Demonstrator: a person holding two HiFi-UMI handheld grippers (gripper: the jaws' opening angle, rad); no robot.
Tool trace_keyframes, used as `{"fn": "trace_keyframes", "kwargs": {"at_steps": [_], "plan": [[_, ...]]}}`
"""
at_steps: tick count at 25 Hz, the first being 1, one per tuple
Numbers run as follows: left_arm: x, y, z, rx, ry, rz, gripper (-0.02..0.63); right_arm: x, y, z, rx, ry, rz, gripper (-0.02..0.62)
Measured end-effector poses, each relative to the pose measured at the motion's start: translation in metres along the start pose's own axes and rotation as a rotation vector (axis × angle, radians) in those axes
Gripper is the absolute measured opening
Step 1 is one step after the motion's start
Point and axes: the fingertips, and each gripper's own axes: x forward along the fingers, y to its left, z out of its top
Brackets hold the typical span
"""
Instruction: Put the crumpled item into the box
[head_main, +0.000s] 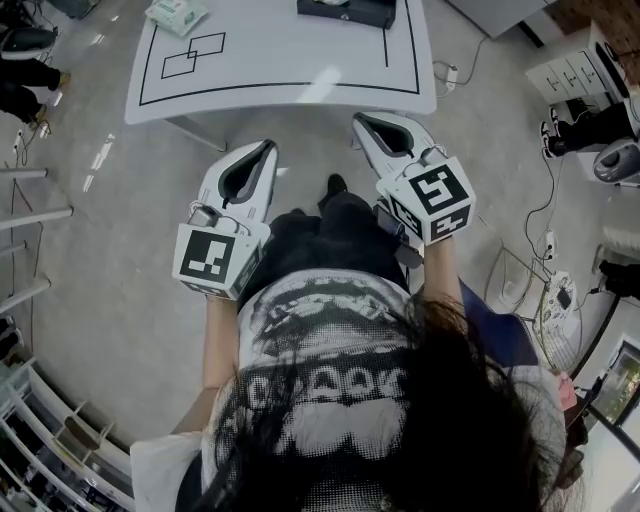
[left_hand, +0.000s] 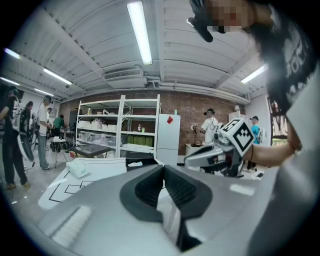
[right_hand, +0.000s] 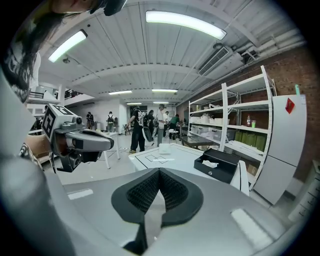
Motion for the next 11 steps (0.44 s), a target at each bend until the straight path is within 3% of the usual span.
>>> {"fn": "trace_keyframes", "kwargs": {"at_steps": [11], "plan": [[-0.011,0.017,-0.009,-0.029,0.011,0.012,0.000,0.006,0.011,-0.001,-0.007,0.018,-0.017,0.005]]}}
